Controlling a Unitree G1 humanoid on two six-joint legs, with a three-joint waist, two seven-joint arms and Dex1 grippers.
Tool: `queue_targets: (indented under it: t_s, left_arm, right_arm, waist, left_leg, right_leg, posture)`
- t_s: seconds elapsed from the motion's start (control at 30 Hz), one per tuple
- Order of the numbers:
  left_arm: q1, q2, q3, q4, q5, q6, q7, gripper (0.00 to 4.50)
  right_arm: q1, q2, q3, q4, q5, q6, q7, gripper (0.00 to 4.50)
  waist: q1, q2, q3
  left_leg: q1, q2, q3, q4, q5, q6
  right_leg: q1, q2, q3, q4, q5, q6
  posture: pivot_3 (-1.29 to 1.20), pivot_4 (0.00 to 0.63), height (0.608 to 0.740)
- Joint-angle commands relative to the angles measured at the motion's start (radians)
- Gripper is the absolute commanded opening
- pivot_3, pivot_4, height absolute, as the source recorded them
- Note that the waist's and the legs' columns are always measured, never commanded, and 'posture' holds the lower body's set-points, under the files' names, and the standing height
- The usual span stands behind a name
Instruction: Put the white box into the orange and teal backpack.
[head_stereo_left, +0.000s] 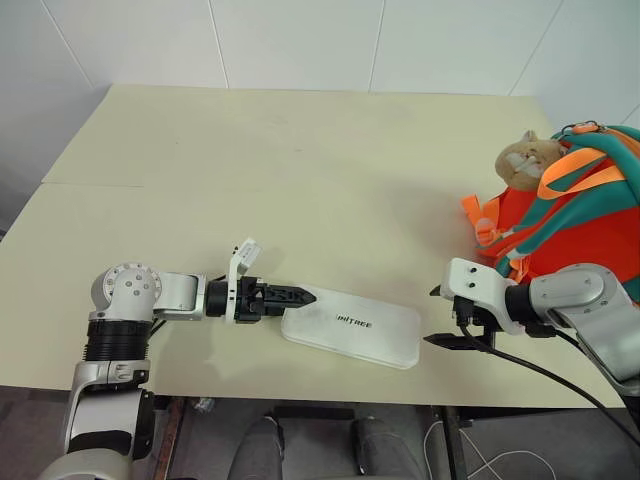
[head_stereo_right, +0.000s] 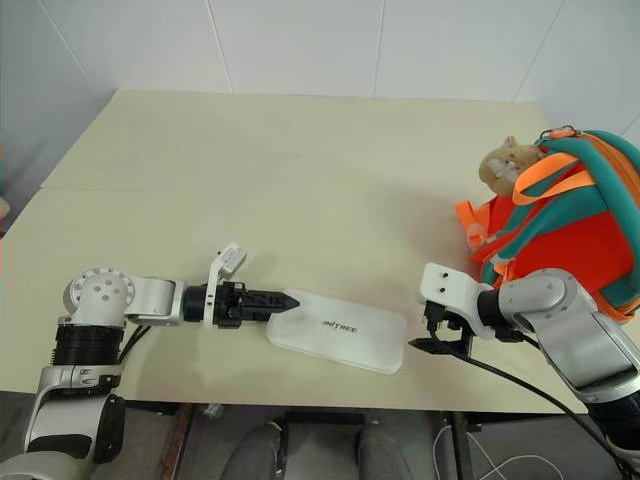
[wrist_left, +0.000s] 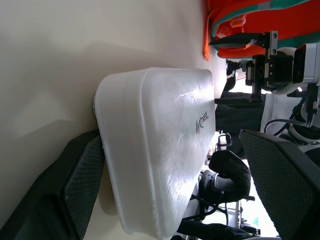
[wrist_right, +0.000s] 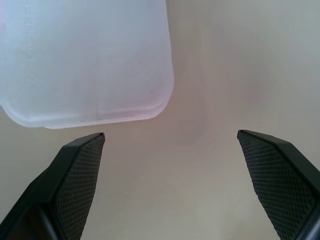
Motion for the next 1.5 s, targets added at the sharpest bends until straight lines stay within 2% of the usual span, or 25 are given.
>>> queue_targets:
  t_s: [0.03,0.47,0.73,0.8,1.07,1.33,1.43,1.5]
  left_arm:
    - [0.052,0.011,-0.035,0.013,0.037,0.005,0.055,4.49]
    - [0.1,0.013,-0.018,-0.017,-0.033,0.005,0.105,4.49]
    - [0.106,0.026,-0.016,-0.035,-0.025,0.005,0.113,2.01]
    - [0.111,0.035,-0.029,-0.052,-0.03,0.005,0.097,1.83]
    - [0.121,0.093,-0.088,-0.125,0.026,0.005,0.038,1.61]
    - [0.117,0.222,-0.199,-0.206,0.133,-0.081,-0.035,1.61]
    - [0.12,0.248,-0.189,-0.225,0.137,-0.151,-0.078,1.61]
    - [0.124,0.223,-0.104,-0.216,0.098,-0.208,-0.091,1.61]
  right_arm:
    - [-0.029,0.016,0.015,-0.027,0.006,-0.001,-0.016,4.49]
    - [-0.099,0.057,0.06,0.061,-0.029,-0.058,-0.041,4.49]
    - [-0.13,0.074,0.061,0.122,-0.051,-0.098,-0.061,4.5]
    - [-0.136,0.082,0.06,0.133,-0.054,-0.105,-0.067,4.5]
    - [-0.158,0.114,0.052,0.162,-0.058,-0.121,-0.084,4.5]
    - [-0.169,0.126,0.029,0.189,-0.057,-0.138,-0.099,4.5]
    - [-0.174,0.133,0.0,0.202,-0.038,-0.14,-0.109,4.5]
    - [-0.18,0.141,-0.036,0.211,-0.016,-0.133,-0.118,4.5]
  waist:
    - [0.0,0.0,0.0]
    - [0.0,0.0,0.0]
    - [-0.002,-0.001,0.0]
    - [0.001,-0.001,0.001]
    - [0.002,-0.002,0.001]
    - [0.001,-0.004,0.0]
    - [0.001,-0.004,0.0]
    - [-0.001,-0.004,0.0]
  left_leg:
    - [0.0,0.0,0.0,0.0,0.0,0.0]
    - [0.0,0.0,0.0,-0.004,-0.002,-0.001]
    - [-0.001,0.001,0.001,-0.005,-0.003,-0.001]
    - [-0.001,0.001,0.001,-0.005,-0.003,-0.001]
    - [-0.003,0.001,0.0,-0.005,-0.004,-0.001]
    - [-0.003,0.001,0.0,-0.005,-0.004,-0.002]
    - [-0.003,0.001,0.0,-0.005,-0.005,-0.001]
    - [-0.003,0.001,0.001,-0.005,-0.005,-0.001]
  right_leg:
    - [0.0,0.0,0.0,0.0,0.0,0.0]
    - [-0.001,-0.001,0.0,-0.003,-0.001,-0.001]
    - [-0.002,0.0,0.0,-0.004,-0.002,-0.001]
    - [-0.003,0.0,0.0,-0.004,-0.002,-0.001]
    - [-0.002,-0.001,-0.001,-0.007,-0.002,-0.001]
    - [-0.001,-0.001,-0.001,-0.01,-0.002,0.0]
    - [-0.001,-0.001,-0.001,-0.01,-0.002,0.0]
    - [-0.001,-0.001,-0.001,-0.01,-0.002,-0.001]
  posture:
    - [0.0,0.15,0.74]
    - [0.0,0.15,0.74]
    - [0.0,0.15,0.74]
    - [0.0,0.15,0.74]
    - [0.0,0.15,0.74]
    - [0.0,0.15,0.74]
    - [0.0,0.15,0.74]
    - [0.0,0.15,0.74]
